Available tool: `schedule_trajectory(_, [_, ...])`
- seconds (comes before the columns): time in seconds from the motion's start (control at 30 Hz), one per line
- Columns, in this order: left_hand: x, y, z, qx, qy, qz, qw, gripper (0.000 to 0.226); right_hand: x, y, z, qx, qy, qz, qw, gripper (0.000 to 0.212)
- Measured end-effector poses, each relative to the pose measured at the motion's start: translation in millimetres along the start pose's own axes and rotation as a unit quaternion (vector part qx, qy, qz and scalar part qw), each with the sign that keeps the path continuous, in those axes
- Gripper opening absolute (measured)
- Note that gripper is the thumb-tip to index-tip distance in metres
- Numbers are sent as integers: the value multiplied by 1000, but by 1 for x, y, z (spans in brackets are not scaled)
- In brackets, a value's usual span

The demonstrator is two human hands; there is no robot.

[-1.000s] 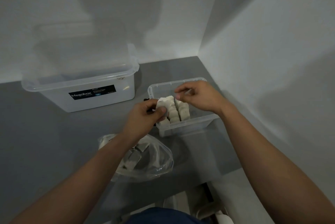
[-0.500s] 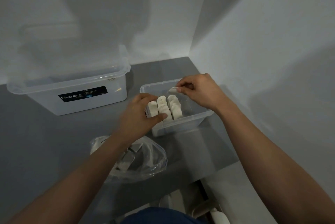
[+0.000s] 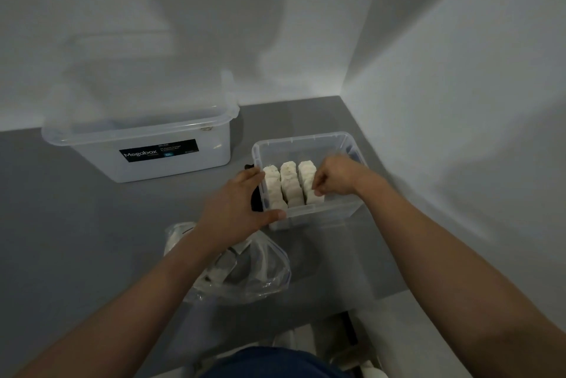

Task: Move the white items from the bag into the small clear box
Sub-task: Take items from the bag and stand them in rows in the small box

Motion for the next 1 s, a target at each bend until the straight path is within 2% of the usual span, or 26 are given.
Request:
schedule_trajectory(0.2, [-2, 0, 2, -4, 8, -1, 1000, 99, 7, -5, 5, -19, -17, -1, 1000, 16])
schedule_trajectory(0.4, [-5, 5, 5, 6, -2, -2, 1000, 99, 1, 1, 5, -1, -13, 61, 998, 12])
schedule_trajectory(0.6, [-3, 4, 3, 11, 2, -10, 1000, 100, -9, 6, 1, 26, 5, 31, 999, 14])
schedule_trajectory(0.77, [-2, 2, 3, 9, 6, -10, 1000, 100, -13, 7, 7, 78, -21, -16, 997, 12])
schedule_trajectory(1.0, [-5, 4, 6, 12, 7, -14, 1000, 100, 6, -15, 8, -19, -31, -15, 999, 11])
Point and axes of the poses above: each hand's wrist, its own x-axis towards the middle knuckle, its own y-axis out of the back of the hand, z = x × y, the point moved 4 cm from there along x, towards the middle knuckle, and after that the axes turned 13 degrees about y, right-handed, at the moved point
